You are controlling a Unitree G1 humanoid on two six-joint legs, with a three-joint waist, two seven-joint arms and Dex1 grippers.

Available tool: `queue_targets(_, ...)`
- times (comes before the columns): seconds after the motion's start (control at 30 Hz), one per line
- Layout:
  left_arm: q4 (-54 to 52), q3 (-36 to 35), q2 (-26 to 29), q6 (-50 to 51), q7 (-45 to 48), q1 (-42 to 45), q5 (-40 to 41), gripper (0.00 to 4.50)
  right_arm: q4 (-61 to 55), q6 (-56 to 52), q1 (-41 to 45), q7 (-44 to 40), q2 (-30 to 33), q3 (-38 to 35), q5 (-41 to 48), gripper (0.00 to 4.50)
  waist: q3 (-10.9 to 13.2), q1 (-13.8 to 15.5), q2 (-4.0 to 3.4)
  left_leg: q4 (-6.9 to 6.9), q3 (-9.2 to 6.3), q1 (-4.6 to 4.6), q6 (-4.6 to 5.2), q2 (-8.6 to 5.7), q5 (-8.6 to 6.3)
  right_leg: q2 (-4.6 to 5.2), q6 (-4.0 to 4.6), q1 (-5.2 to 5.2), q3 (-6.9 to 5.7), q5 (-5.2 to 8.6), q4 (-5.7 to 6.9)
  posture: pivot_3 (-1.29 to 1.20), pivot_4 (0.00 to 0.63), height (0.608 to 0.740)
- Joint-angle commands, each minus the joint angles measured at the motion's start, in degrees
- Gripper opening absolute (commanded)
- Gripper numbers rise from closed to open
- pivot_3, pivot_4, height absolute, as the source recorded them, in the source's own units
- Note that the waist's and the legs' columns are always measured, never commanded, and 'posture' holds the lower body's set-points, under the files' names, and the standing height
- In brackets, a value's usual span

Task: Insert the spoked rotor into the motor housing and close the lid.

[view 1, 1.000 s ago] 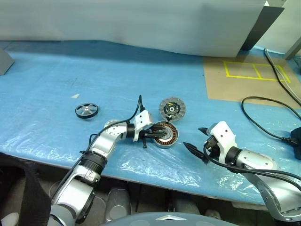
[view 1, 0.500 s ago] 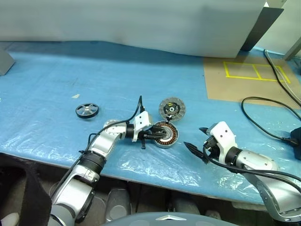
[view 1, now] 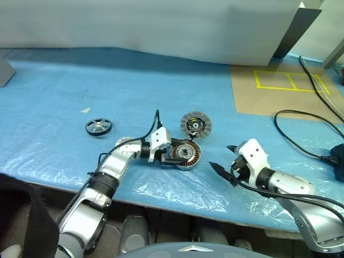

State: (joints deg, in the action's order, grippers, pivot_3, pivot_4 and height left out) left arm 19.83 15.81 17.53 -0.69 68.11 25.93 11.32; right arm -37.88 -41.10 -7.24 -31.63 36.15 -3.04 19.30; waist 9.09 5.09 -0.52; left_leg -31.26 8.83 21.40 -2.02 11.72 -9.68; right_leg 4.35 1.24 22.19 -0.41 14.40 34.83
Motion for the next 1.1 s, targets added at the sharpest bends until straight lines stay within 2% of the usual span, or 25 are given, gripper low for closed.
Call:
queue_targets(0.03,-8.01,-2.59,3.62,4.36,2.20,-4.45,4.35,3.27,-2.74,-1.26,4.09,-2.91,0.77,-2.93,5.37,4.31,0.00,-0.07,-0.01,0.03,-0.01,0.01,0.00,0.01,0.00,0.00,-0.03,0.01,-0.02,-0.02,0.00,0.00,0.150,0.740)
queue_targets(0.1,-12.47,-4.24,5.67,6.67,2.05,-7.23,6.58,3.28,-2.57,-2.53,6.86,-5.20,1.13,-3.56,9.22,3.88,0.00,0.04,-0.02,0.04,0.01,0.06,0.00,0.00,0.00,0.00,-0.03,0.06,-0.01,-0.02,-0.01,0.00,0.150,0.740)
queue_targets(0.23,-19.72,-6.54,9.73,9.73,1.59,-12.10,8.98,3.28,-0.59,-3.22,11.64,-8.20,2.13,-1.94,12.13,2.47,0.01,0.42,-0.01,0.01,0.17,0.17,0.00,0.02,0.00,0.01,0.10,0.08,-0.05,0.06,-0.01,0.00,0.150,0.740)
queue_targets(0.47,-24.42,-9.25,12.73,12.53,-1.16,-16.36,10.45,3.28,6.85,0.67,18.30,-11.08,1.27,8.65,7.31,0.12,0.02,0.24,0.00,-0.04,0.23,0.16,0.00,0.05,0.00,0.00,0.12,0.08,-0.04,0.06,0.02,0.00,0.150,0.740)
queue_targets(0.63,-25.83,-9.87,14.25,12.57,-2.65,-18.91,10.14,3.28,13.74,5.31,21.36,-12.16,-0.76,14.95,2.40,0.03,0.02,0.13,0.00,-0.03,0.29,0.27,-0.01,0.03,0.00,-0.02,0.11,0.21,-0.03,0.06,0.01,0.00,0.150,0.740)
queue_targets(0.8,-24.57,-9.34,14.15,10.61,-4.34,-19.86,8.54,3.28,19.74,8.85,24.36,-12.28,-3.52,16.86,-0.82,0.03,0.01,0.13,0.00,-0.07,0.29,0.35,0.00,0.02,0.01,-0.02,0.12,0.28,-0.04,0.04,0.05,0.00,0.150,0.740)
queue_targets(0.97,-23.56,-8.68,13.79,9.53,-4.95,-20.00,7.51,3.28,28.46,12.44,26.84,-12.83,-3.92,16.51,-4.14,0.03,0.01,0.13,0.01,-0.16,0.29,0.34,0.00,0.03,0.01,-0.02,0.13,0.23,-0.03,0.03,0.07,0.00,0.150,0.740)
queue_targets(1.1,-23.07,-8.42,13.52,9.58,-4.97,-19.10,7.33,3.28,30.69,17.08,25.46,-14.14,-1.67,20.37,-10.31,0.03,0.01,0.10,0.02,-0.17,0.29,0.34,0.00,0.02,0.01,-0.05,0.13,0.24,-0.04,0.03,0.09,0.00,0.150,0.740)
